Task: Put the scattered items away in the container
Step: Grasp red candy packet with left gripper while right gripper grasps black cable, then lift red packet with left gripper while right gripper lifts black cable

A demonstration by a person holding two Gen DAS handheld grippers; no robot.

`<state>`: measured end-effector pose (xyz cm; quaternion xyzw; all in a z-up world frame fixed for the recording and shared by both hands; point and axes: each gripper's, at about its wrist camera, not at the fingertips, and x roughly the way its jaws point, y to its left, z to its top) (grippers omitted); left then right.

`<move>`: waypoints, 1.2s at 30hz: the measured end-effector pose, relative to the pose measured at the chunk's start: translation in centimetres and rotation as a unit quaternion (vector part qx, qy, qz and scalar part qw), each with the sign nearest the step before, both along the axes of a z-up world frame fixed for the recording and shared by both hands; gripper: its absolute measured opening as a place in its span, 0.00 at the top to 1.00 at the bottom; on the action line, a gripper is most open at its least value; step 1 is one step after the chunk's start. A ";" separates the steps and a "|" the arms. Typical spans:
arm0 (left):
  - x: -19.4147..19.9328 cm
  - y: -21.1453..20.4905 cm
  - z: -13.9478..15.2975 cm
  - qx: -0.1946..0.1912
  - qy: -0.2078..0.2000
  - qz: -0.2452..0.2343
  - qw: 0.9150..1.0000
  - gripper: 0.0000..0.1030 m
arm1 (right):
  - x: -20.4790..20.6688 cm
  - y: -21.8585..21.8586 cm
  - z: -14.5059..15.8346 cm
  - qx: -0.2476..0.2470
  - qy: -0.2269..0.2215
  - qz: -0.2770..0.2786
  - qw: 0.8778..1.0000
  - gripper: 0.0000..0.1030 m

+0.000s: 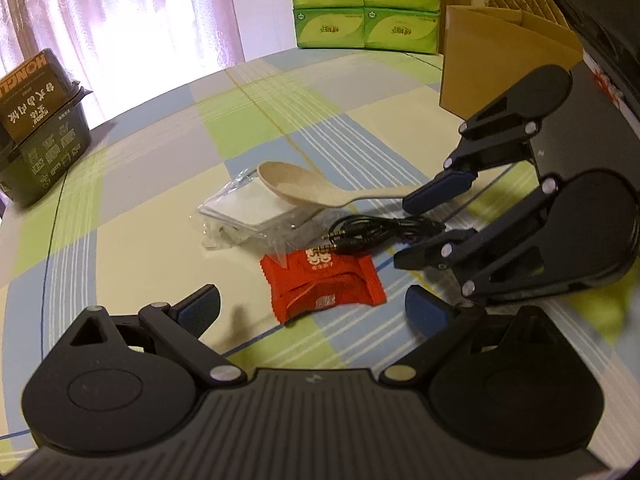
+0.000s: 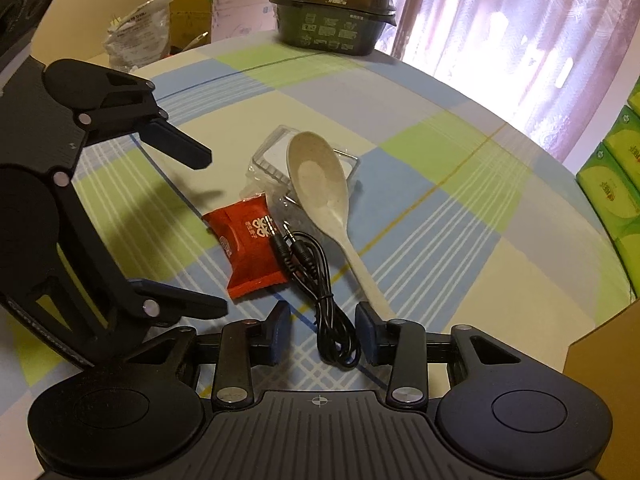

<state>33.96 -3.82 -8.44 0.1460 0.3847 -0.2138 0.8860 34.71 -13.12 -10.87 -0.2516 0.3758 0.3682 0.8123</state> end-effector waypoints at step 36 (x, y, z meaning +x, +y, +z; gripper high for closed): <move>-14.0 -0.5 0.5 -0.005 0.067 -0.058 0.996 0.54 | -12.8 -6.3 2.2 0.024 0.078 -0.091 0.993 0.81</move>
